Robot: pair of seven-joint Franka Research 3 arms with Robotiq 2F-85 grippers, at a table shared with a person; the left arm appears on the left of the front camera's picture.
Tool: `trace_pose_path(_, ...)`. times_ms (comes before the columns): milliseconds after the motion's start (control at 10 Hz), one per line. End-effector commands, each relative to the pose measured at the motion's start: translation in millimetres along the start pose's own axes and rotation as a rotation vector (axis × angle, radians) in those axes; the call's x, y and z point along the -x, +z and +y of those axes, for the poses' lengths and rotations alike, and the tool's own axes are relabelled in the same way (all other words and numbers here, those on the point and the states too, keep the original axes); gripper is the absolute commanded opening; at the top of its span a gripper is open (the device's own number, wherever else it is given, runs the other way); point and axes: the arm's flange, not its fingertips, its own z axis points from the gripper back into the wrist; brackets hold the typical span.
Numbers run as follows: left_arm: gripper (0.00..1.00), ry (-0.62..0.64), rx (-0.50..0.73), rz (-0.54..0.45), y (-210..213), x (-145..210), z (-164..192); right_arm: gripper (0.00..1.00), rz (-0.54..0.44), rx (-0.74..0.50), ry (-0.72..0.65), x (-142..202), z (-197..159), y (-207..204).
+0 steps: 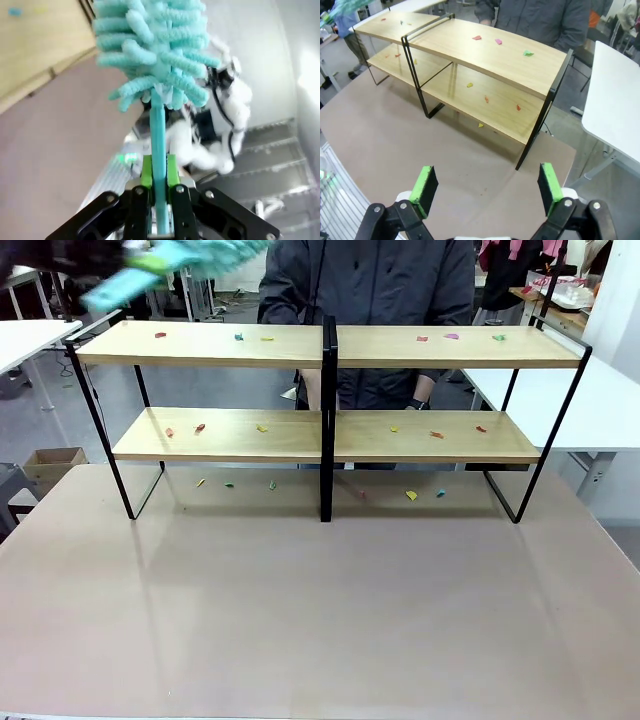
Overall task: Clean the shelves.
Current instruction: Pick up the Duster when the human hands it over.
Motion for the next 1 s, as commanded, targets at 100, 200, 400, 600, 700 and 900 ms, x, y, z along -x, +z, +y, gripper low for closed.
trace_pose_path(100,0.0,-0.102,-0.098,0.041,150.6,67.5,-19.2,1.0,-0.001,0.003,-0.001,0.1,-0.7,0.5)
trace_pose_path(200,0.0,-0.104,-0.12,0.01,187.2,94.5,-23.8,1.0,-0.001,0.003,-0.001,0.1,-0.7,0.5)
trace_pose_path(400,0.0,-0.061,-0.219,-0.096,251.8,139.6,-19.6,1.0,-0.001,0.003,-0.001,0.1,-0.7,0.5)
trace_pose_path(600,0.0,0.022,-0.251,-0.187,294.9,173.4,-4.3,1.0,-0.001,0.003,-0.001,0.1,-0.7,0.5)
trace_pose_path(700,0.0,0.072,-0.268,-0.267,309.8,187.0,5.8,1.0,-0.001,0.003,-0.001,0.1,-0.7,0.5)
trace_pose_path(900,0.0,0.116,-0.304,-0.301,316.4,199.7,16.0,1.0,-0.001,0.003,-0.001,0.1,-0.7,0.5)
